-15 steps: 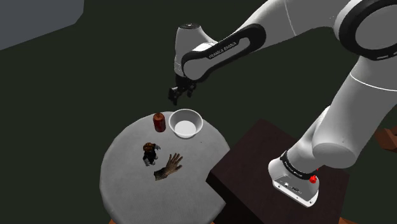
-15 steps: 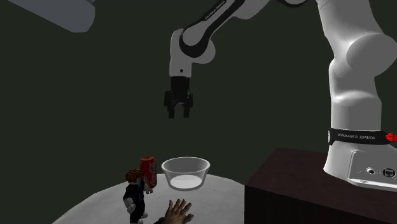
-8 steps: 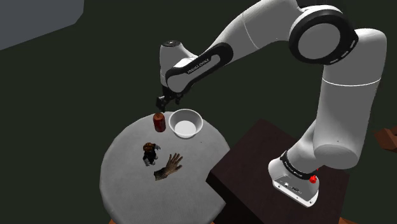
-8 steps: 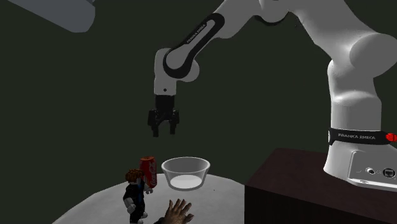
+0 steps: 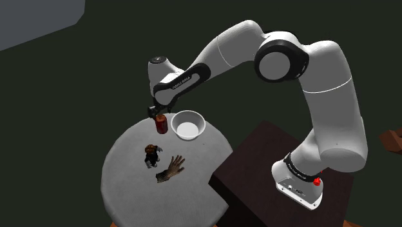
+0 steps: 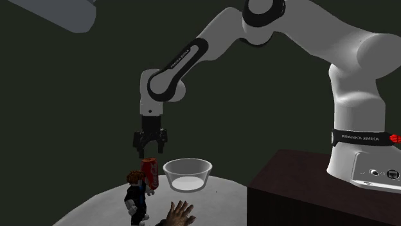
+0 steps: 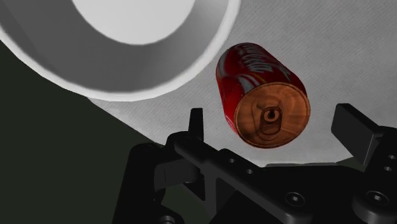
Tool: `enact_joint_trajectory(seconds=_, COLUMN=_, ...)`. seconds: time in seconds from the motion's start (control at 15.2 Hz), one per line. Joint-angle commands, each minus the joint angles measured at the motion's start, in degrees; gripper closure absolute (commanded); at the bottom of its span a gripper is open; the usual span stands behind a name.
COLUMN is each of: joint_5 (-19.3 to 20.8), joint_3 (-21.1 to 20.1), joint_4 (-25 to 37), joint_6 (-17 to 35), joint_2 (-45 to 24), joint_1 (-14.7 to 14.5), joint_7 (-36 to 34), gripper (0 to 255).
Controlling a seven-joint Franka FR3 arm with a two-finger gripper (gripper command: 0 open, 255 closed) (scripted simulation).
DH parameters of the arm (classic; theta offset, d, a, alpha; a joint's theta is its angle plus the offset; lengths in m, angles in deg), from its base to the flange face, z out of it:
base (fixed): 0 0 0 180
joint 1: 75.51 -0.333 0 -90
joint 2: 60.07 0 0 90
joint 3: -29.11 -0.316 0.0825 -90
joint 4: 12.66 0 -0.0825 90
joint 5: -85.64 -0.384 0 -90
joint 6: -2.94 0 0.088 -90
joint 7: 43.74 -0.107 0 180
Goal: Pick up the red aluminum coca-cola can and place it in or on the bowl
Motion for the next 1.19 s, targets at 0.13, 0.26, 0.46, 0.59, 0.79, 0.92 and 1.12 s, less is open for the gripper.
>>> enact_joint_trajectory(seconds=0.13, joint_5=0.3, joint_3=0.3, joint_4=2.3, joint_6=1.0, joint_2=-3.3, joint_1=-0.5, joint_7=-0.4, gripper=0)
enact_joint_trajectory(seconds=0.26, joint_5=0.4, joint_3=0.5, joint_4=2.8, joint_6=1.8, joint_2=-4.5, joint_1=-0.6, joint_7=-0.4, gripper=0)
enact_joint_trajectory(seconds=0.46, joint_5=0.5, joint_3=0.6, joint_4=3.2, joint_6=2.3, joint_2=-5.5, joint_1=-0.7, joint_7=-0.5, gripper=0)
enact_joint_trajectory(seconds=0.59, joint_5=0.5, joint_3=0.6, joint_4=3.2, joint_6=2.3, joint_2=-5.5, joint_1=-0.7, joint_7=-0.5, gripper=0)
enact_joint_trajectory(seconds=0.79, joint_5=0.5, joint_3=0.6, joint_4=3.2, joint_6=2.3, joint_2=-5.5, joint_1=-0.7, joint_7=-0.5, gripper=0)
enact_joint_trajectory(seconds=0.92, joint_5=0.5, joint_3=0.6, joint_4=3.2, joint_6=2.3, joint_2=-5.5, joint_1=-0.7, joint_7=-0.5, gripper=0)
enact_joint_trajectory(seconds=1.12, joint_5=0.5, joint_3=0.6, joint_4=3.2, joint_6=2.3, joint_2=-5.5, joint_1=-0.7, joint_7=-0.5, gripper=255)
